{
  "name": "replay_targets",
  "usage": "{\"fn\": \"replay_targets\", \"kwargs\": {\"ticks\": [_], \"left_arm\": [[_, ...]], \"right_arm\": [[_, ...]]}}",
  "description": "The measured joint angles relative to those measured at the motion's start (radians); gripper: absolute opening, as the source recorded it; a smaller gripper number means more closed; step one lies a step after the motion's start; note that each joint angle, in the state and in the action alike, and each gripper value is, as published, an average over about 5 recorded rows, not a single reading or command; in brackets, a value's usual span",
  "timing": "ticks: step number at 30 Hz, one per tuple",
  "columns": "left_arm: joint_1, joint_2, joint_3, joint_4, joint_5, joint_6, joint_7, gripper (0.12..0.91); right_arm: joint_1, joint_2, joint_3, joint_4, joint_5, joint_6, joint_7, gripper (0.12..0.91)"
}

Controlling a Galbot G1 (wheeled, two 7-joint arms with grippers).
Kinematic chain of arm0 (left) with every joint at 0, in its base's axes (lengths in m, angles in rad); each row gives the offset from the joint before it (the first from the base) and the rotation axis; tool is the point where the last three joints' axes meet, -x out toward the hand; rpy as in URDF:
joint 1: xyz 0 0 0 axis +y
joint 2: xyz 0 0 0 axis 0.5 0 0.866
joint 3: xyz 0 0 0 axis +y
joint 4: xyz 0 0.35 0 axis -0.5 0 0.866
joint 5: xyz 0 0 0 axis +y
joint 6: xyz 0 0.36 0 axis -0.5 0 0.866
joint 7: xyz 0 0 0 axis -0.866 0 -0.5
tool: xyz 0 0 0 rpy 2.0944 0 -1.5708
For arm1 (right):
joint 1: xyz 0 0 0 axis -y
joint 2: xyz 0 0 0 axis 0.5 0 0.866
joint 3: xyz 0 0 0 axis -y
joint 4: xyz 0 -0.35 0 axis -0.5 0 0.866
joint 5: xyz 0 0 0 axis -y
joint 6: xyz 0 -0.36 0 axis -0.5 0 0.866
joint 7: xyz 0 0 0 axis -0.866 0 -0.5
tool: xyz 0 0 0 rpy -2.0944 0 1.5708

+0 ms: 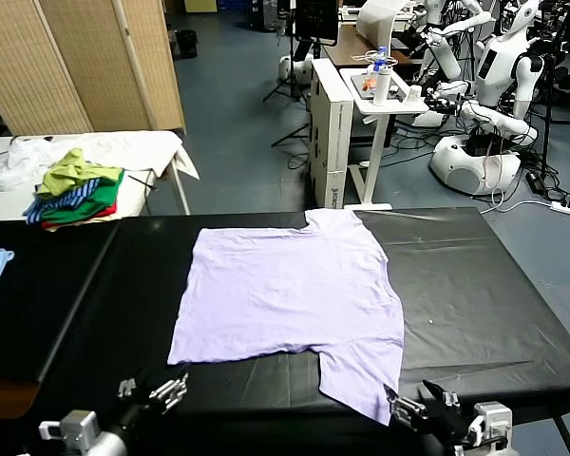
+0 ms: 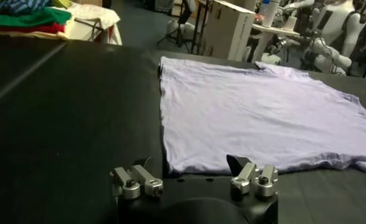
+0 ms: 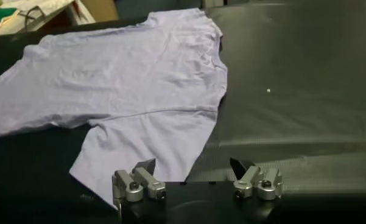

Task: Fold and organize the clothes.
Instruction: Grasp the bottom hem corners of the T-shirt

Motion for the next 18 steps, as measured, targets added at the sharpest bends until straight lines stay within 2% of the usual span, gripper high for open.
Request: {"fn": "replay_targets", "kwargs": {"ticks": [8,14,15,18], "left_arm": [[-0.03,-0.017,0.016,0.038,0.002,-0.015,-0.015,0.904],[-0.047,-0.017,0.019,0.068,0.004,-0.02,-0.016,0.809],[-0.048,-0.017,0.02,0.071,0.004,-0.021,-0.016,0.792],[-0.049,-0.017,0.02,0.074,0.005,-0.021,-0.016,0.779]], "right_arm": [[0.01,0.007,-0.019,-0.013,-0.012,0.002,0.0,0.907],[0.013,0.008,-0.027,-0.019,-0.012,0.002,0.0,0.905],[0.013,0.008,-0.028,-0.02,-0.012,0.002,0.0,0.893],[0.013,0.008,-0.029,-0.02,-0.011,0.002,-0.001,0.781]]}}
